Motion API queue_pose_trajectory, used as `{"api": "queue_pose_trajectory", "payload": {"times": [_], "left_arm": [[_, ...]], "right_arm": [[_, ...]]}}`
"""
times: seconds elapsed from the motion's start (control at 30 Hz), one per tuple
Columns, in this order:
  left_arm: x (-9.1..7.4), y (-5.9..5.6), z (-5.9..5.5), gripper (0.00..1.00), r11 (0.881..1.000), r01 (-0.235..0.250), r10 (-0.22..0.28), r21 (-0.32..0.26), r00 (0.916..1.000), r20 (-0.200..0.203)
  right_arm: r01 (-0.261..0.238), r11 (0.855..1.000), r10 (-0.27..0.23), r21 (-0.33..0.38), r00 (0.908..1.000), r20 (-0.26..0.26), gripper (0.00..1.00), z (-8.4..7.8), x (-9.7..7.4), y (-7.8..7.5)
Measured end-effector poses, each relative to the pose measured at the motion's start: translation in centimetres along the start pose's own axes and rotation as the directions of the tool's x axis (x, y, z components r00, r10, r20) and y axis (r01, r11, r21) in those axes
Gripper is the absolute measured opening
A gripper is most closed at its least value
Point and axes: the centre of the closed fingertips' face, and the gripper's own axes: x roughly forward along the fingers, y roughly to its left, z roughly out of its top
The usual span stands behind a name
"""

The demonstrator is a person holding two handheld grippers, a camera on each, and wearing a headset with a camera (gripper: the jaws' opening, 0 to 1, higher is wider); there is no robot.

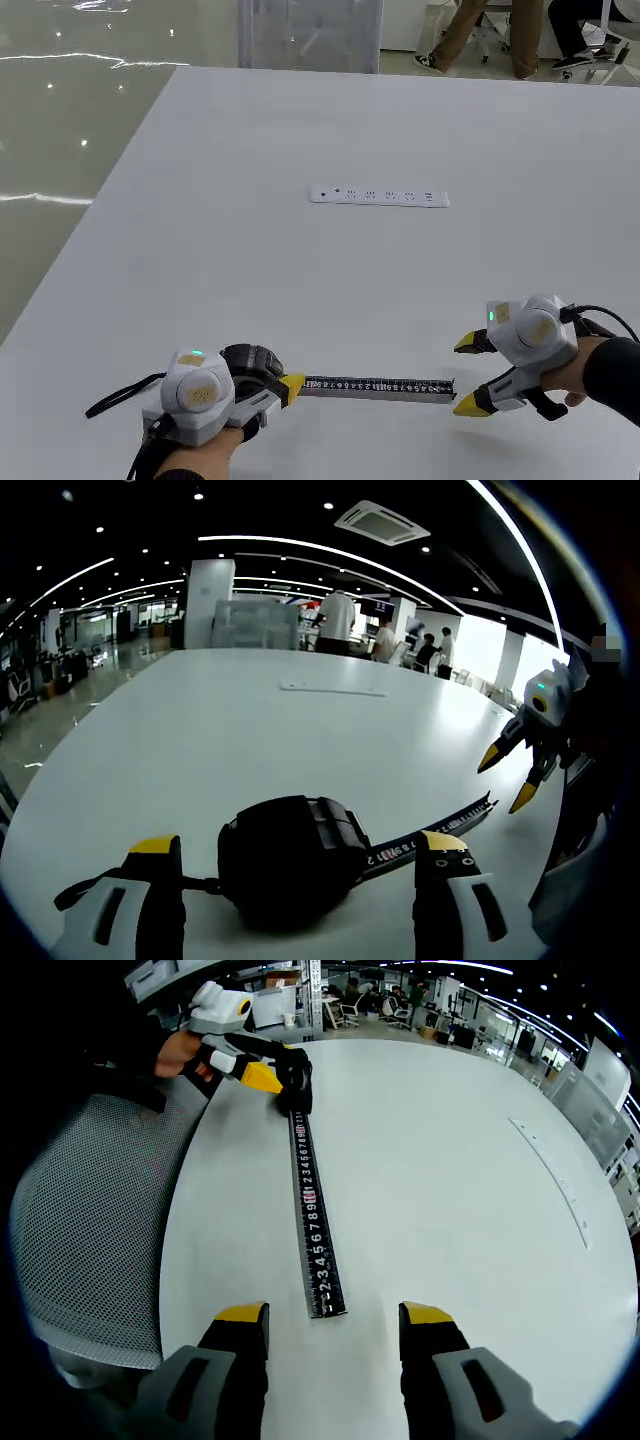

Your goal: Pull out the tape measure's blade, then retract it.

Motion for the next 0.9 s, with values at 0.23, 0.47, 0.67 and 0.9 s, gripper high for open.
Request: {"api": "queue_pose_trajectory", "payload": {"times": [0.23, 0.47, 0.67, 0.9], "left_arm": [[0.3, -0.1, -0.1, 0.89, 1.000, 0.007, -0.007, 0.008, 1.0000, 0.003], [0.2, 0.2, 0.0, 0.88, 1.000, 0.001, -0.001, 0.004, 1.0000, 0.008], [0.4, 0.3, -0.3, 0.85, 1.000, -0.002, 0.002, -0.004, 1.0000, -0.001], [0.4, 0.6, -0.5, 0.81, 0.999, -0.009, 0.009, -0.053, 0.9999, -0.007]], "right_arm": [[-0.055, 0.998, 0.054, -0.024, 0.9974, -0.046, 0.32, -0.6, 1.2, 0.5], [-0.065, 0.995, 0.059, -0.074, 0.9950, -0.081, 0.21, -1.3, 1.8, 0.4], [-0.063, 0.996, 0.058, -0.070, 0.9960, -0.068, 0.15, -1.1, 1.8, 0.3], [-0.057, 0.995, 0.051, -0.086, 0.9963, -0.069, 0.13, -1.2, 2.2, 0.5]]}}
